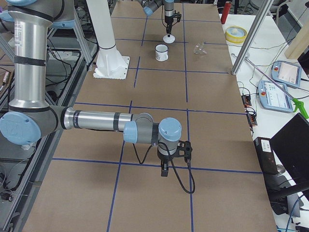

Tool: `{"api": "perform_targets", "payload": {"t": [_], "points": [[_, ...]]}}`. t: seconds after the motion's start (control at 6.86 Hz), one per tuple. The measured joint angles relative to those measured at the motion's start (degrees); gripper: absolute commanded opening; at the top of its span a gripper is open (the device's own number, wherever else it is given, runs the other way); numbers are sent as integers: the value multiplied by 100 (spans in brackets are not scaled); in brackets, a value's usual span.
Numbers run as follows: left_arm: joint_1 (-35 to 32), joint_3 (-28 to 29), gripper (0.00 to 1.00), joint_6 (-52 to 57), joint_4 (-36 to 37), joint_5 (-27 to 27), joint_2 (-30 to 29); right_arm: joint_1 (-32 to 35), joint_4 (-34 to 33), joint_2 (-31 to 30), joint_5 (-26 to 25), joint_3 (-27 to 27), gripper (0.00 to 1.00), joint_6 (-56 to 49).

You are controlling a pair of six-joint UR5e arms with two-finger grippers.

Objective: Place funnel on cup
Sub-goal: 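Lift the white lid with the left gripper and set it beside the mug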

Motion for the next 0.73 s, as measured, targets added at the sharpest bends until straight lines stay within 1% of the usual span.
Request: {"api": "perform_targets", "payload": {"t": [0.15, 0.58, 0.73], "points": [[128, 147, 0, -104, -239, 2, 3, 0, 0, 0, 0, 1, 100, 0], [303, 275, 0, -164, -377, 5, 3, 0, 0, 0, 0, -1, 100, 0], [328, 297, 5, -161, -381, 8, 3, 0, 0, 0, 0, -1, 100, 0]]}}
